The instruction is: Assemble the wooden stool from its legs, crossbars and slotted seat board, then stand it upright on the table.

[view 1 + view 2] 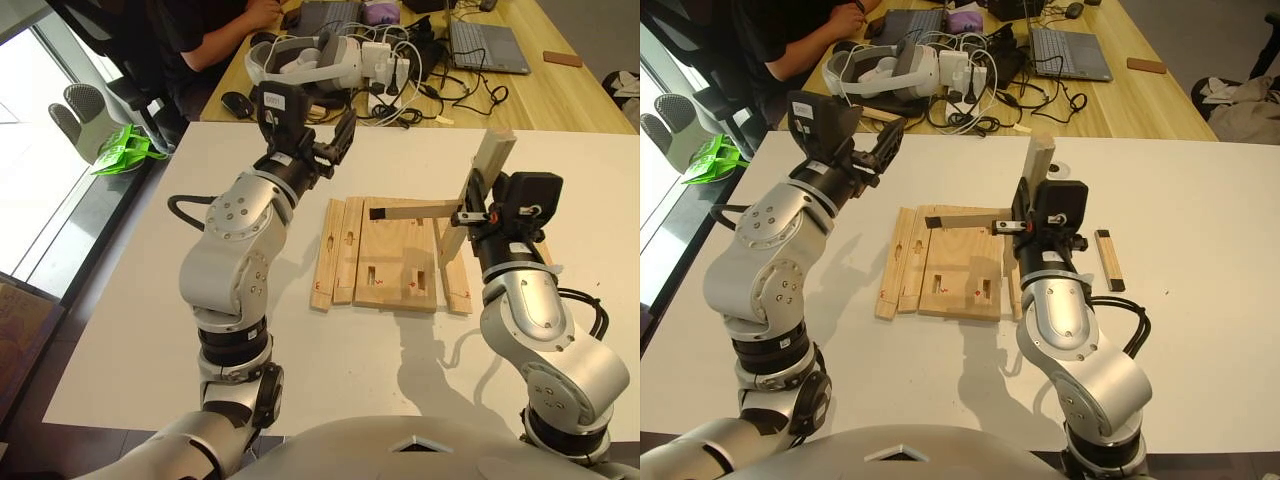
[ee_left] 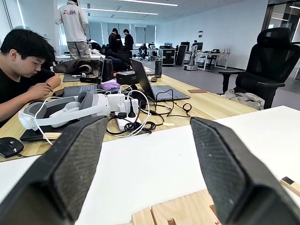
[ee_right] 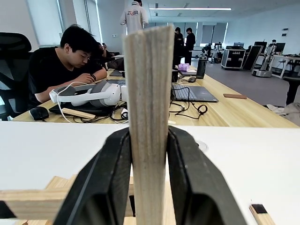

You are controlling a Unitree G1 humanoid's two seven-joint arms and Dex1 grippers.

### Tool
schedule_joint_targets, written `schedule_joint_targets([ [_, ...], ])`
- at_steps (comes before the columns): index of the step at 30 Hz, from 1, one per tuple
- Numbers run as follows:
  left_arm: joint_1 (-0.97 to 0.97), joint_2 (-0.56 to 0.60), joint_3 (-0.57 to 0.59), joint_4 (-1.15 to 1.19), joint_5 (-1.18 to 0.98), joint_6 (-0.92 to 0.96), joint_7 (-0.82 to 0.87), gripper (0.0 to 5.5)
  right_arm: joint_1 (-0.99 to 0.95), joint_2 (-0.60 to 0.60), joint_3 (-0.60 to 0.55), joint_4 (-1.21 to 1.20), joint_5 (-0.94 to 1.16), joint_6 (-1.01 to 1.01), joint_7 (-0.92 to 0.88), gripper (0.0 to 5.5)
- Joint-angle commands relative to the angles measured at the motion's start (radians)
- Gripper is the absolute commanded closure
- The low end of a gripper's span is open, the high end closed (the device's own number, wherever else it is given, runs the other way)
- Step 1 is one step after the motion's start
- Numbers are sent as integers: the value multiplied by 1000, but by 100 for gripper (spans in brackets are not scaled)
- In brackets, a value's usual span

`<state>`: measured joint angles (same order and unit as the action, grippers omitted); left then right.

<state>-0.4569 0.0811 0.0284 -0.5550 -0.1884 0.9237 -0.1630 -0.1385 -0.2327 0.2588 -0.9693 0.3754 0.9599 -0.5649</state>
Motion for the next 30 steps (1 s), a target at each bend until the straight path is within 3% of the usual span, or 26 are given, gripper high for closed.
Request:
schedule_joint_targets([
  [1,15,3,8,-11,-3,6,24,225,-43,48,34,-77,-9,28,39,452],
  [7,30,8,13,-29,-5,7,43,225,28,207,-47,-77,100,132,53,452],
  [10,48,8,19,-46,-2,12,57,225,35,222,-135,-78,225,213,29,452],
  [22,108,0,23,-122,5,34,115,225,-152,-14,-303,-78,695,317,-161,452],
  [30,96,4,15,-99,7,-6,132,225,-122,-159,-388,-13,1042,193,-308,452],
])
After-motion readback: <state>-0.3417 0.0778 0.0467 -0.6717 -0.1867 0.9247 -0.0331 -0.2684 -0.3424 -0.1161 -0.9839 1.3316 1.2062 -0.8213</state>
